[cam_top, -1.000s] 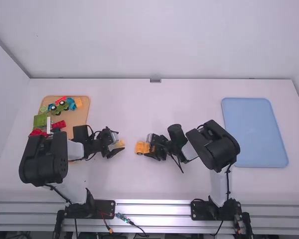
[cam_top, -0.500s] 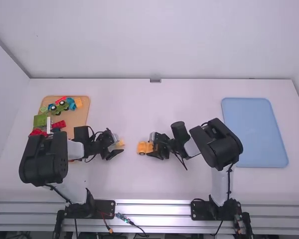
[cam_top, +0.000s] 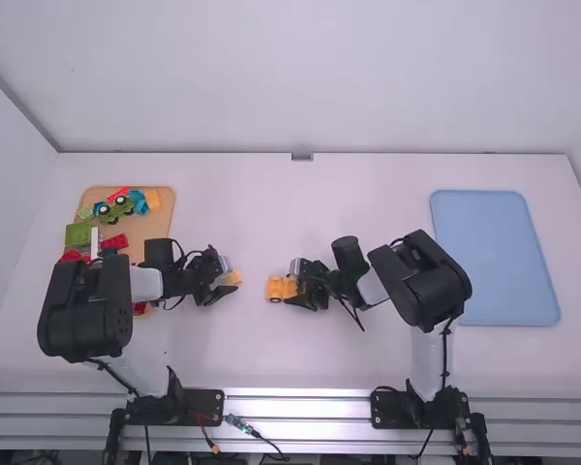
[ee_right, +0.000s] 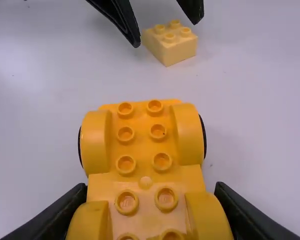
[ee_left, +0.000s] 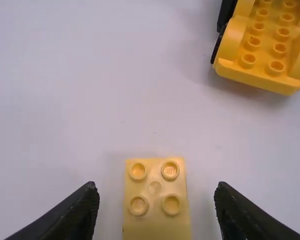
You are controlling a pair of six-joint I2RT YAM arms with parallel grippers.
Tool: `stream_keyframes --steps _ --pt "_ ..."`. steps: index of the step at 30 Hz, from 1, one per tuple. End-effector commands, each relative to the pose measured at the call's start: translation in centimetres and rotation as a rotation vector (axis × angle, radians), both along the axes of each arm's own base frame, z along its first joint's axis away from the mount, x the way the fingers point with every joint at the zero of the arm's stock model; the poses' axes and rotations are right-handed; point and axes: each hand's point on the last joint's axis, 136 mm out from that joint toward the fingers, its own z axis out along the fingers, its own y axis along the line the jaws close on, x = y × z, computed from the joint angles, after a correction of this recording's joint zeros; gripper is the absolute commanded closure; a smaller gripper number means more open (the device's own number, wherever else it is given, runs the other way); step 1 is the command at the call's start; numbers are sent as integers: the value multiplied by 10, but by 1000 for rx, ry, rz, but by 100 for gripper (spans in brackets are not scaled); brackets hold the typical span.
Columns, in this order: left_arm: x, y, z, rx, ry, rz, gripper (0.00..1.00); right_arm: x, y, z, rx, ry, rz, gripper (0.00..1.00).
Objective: Assemble lego blocks to make yellow taxi
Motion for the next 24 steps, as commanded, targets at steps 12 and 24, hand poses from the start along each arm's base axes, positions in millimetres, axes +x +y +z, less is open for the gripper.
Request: stream_keyframes --steps 12,24 --pt "-3 -9 0 -12 -33 -36 38 -4 1 -2 9 14 16 42" --pt "3 -11 -7 -30 22 -41 47 -5 0 -2 8 15 15 38"
